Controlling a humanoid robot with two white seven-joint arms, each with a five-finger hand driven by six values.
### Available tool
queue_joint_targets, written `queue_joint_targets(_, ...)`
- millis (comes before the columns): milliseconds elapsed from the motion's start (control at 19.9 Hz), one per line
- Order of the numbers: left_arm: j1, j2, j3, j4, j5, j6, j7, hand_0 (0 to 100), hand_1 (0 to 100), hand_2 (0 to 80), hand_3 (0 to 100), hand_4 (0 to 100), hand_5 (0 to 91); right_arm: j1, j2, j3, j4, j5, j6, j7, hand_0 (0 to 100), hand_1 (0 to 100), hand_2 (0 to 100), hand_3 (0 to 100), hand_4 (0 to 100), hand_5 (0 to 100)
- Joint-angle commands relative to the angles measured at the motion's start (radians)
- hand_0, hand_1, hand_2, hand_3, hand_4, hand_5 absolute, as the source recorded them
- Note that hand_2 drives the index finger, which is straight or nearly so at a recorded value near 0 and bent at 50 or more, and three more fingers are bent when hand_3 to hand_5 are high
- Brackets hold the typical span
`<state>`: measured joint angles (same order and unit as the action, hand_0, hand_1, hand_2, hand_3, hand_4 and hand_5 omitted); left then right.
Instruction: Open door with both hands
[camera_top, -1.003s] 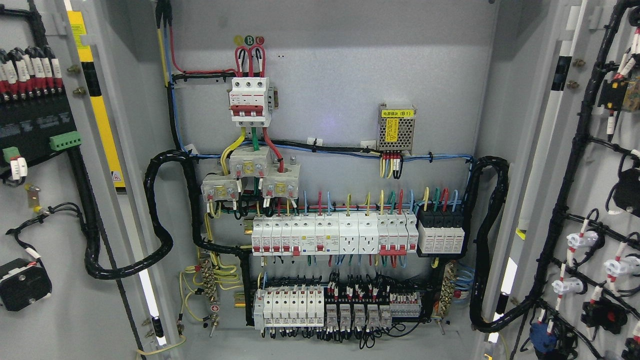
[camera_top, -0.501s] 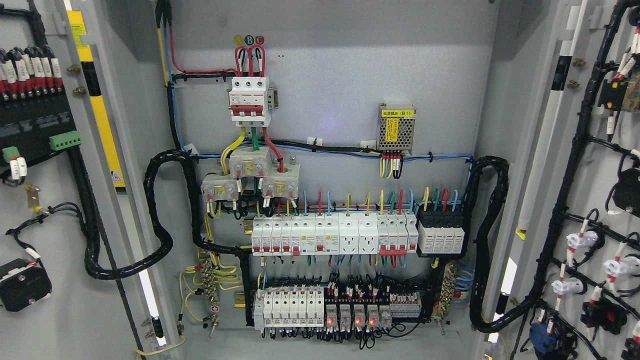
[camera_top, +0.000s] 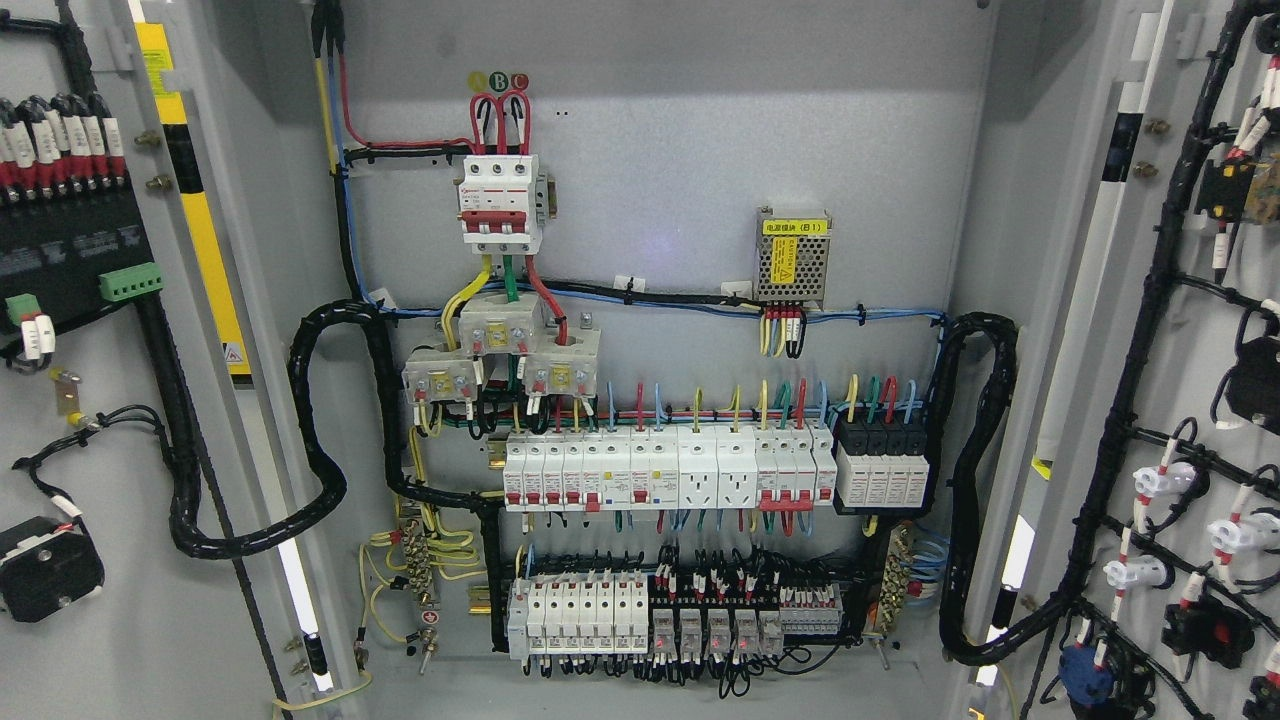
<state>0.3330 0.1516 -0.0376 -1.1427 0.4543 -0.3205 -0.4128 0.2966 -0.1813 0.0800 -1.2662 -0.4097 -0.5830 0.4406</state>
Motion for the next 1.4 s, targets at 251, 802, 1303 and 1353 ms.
queue_joint_targets(251,-0.157,-0.139,-0.053,0.890,-0.014,0.011,0.023,12,56,0.0,0,0,0.0,-0.151,0.077,0.069,1.082,0.129,0.008,0.000,0,50,4,0,0,0)
queue_joint_targets(802,-0.172,-0.141,-0.084,1.049,-0.144,0.072,0.146,12,56,0.0,0,0,0.0,-0.149,0.091,0.060,1.147,0.129,0.403,-0.013,0,50,4,0,0,0)
queue_joint_targets(1303,-0.172,-0.139,-0.085,1.049,-0.206,0.106,0.289,12,56,0.0,0,0,0.0,-0.191,0.092,0.058,1.140,0.129,0.563,-0.035,0,50,4,0,0,0)
queue_joint_targets(1353,-0.172,-0.138,-0.087,1.049,-0.212,0.107,0.293,12,56,0.0,0,0,0.0,-0.194,0.092,0.058,1.140,0.129,0.562,-0.049,0,50,4,0,0,0)
